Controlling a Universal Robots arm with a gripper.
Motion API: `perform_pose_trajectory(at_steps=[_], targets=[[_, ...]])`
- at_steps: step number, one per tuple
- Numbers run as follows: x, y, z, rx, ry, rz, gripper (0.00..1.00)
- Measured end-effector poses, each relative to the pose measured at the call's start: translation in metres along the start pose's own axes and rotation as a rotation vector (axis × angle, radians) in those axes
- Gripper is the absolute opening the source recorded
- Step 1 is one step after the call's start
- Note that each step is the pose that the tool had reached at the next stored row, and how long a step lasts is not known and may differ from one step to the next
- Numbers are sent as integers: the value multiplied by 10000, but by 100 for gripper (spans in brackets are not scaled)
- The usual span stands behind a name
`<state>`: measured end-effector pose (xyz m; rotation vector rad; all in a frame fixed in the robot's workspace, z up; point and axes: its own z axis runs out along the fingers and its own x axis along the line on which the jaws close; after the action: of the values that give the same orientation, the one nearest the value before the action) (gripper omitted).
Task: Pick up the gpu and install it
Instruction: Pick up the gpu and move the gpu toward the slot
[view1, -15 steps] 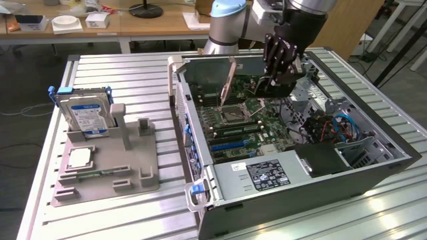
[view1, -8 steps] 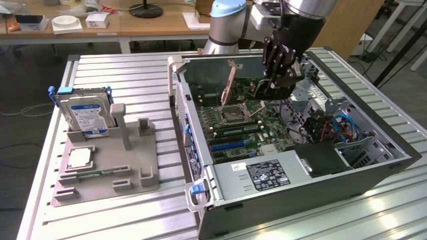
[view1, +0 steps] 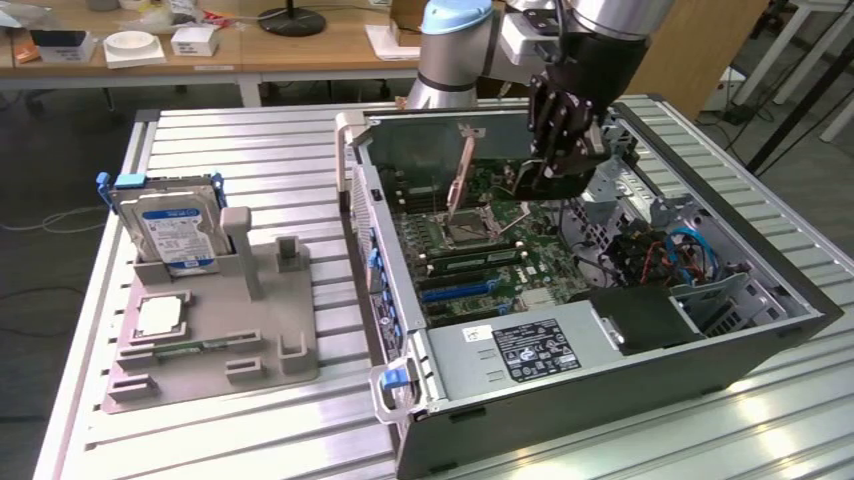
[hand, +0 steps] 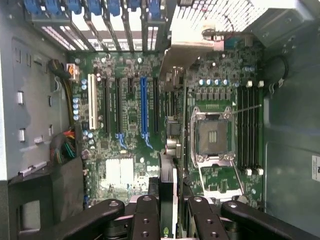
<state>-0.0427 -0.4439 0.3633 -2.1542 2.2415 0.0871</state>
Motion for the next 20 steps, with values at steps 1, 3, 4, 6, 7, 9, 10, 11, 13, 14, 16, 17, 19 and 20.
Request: perform_pose_trajectory(at_steps=[1, 3, 4, 6, 7, 9, 10, 11, 13, 14, 16, 17, 19, 20], targets=[[0, 0, -1, -1, 1, -1, 27], [0, 0, 0, 4, 2, -2, 27], [0, 0, 1, 32, 3, -2, 27], [0, 0, 4, 54, 1, -4, 27], [0, 0, 5, 55, 0, -4, 27], [1, -1, 16, 61, -6, -5, 27], [2, -1, 23, 63, -3, -6, 27], [3, 0, 29, 66, -1, -6, 27], [6, 2, 43, 68, -1, -5, 27], [8, 3, 50, 69, -1, -5, 27], [12, 8, 68, 70, -1, -3, 27], [14, 11, 83, 71, -2, -5, 27], [17, 17, 103, 72, -1, -4, 27], [18, 21, 112, 72, -3, -5, 27]])
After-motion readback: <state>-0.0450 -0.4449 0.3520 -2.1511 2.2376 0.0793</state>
